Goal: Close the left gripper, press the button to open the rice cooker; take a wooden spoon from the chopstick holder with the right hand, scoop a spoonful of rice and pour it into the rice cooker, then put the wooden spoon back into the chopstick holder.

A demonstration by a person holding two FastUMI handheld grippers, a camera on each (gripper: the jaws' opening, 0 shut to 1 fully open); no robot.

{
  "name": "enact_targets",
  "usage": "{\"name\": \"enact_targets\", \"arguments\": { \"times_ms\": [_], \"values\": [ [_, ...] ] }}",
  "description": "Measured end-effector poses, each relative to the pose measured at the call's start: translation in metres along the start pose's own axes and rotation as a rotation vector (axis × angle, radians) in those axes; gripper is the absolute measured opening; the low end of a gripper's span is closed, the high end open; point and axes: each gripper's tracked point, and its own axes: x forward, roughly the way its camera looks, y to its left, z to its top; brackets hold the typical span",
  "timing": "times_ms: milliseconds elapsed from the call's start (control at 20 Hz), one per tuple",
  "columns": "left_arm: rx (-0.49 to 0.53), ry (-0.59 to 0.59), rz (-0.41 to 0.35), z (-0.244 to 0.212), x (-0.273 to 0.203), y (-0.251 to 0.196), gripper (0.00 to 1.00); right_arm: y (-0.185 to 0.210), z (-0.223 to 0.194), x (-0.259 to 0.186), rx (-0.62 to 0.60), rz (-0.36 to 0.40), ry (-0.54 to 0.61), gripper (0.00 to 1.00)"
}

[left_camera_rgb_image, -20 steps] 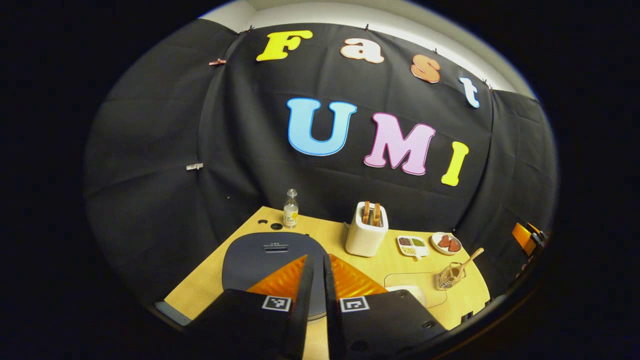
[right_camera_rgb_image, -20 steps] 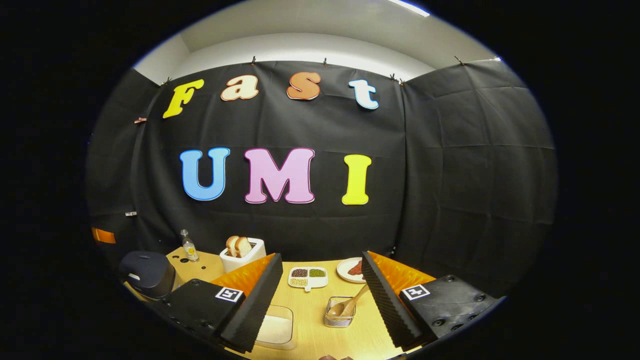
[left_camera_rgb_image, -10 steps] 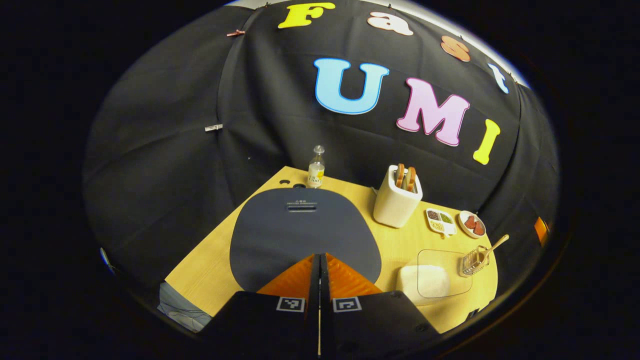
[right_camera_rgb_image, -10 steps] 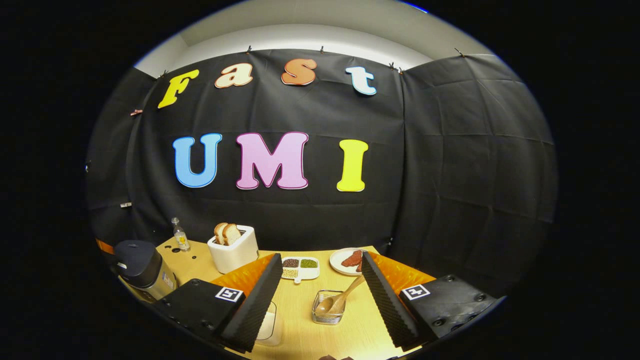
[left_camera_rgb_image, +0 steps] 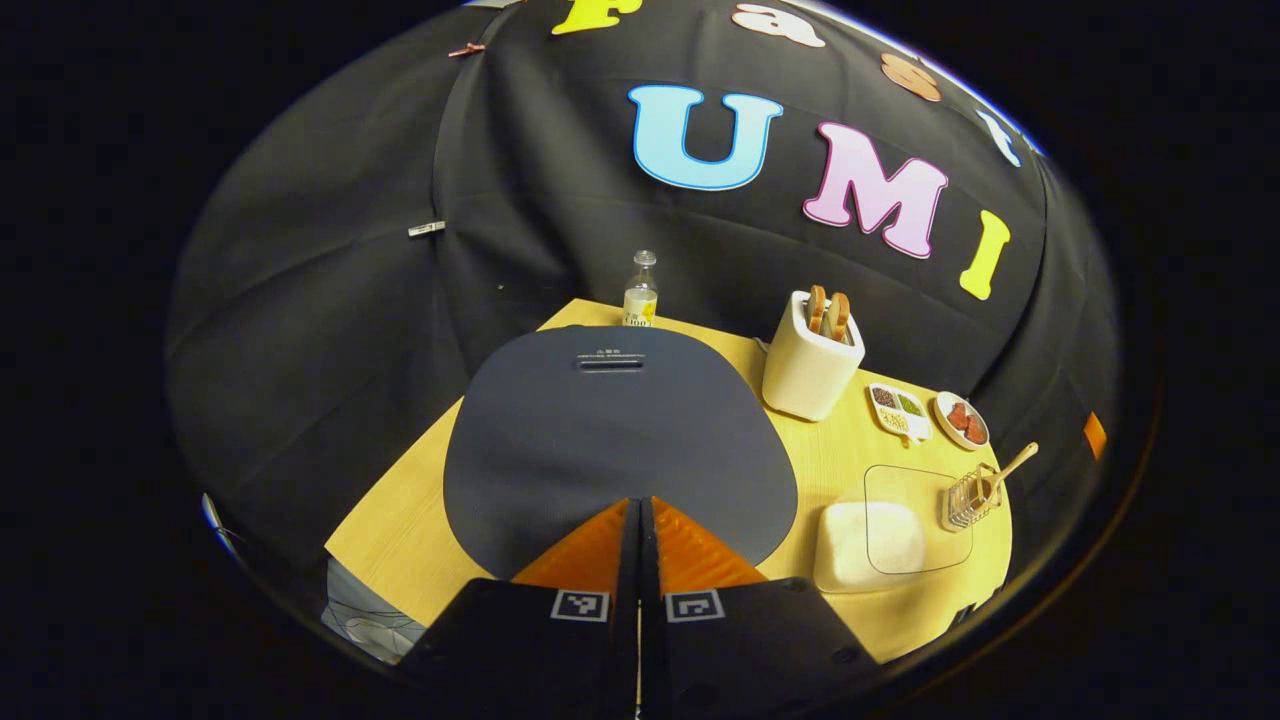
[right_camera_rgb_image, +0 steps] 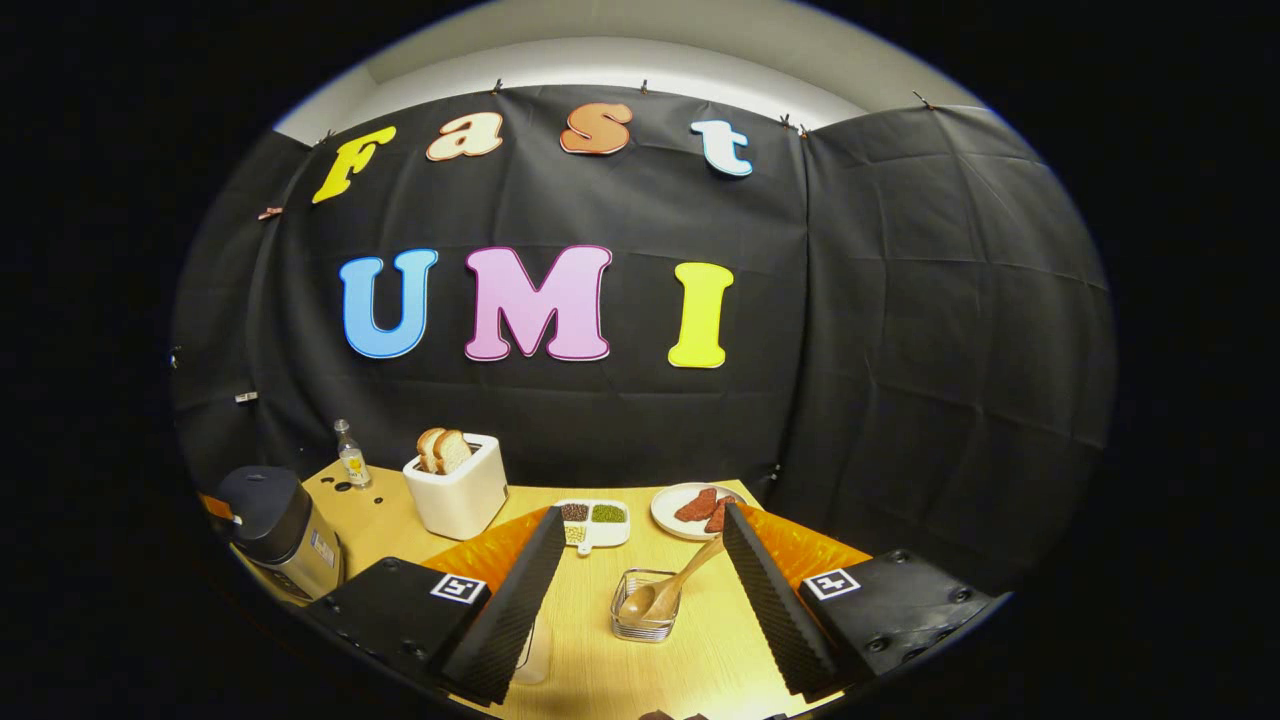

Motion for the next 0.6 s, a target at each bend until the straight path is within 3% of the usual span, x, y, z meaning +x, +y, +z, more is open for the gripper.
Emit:
{"name": "enact_targets", "arguments": {
  "times_ms": [400,600],
  "values": [
    [0.047,-0.025,-0.004,-0.002,0.001,-0.001,0.07,-0.011,-0.014,-0.003,0.002,-0.039,0.041,0.98],
    [0.080,-0.136,0.039,0.035,-0.017,-0.003,0.06,-0.021,-0.014,-0.004,-0.001,-0.054,0.043,0.98]
  ]
}}
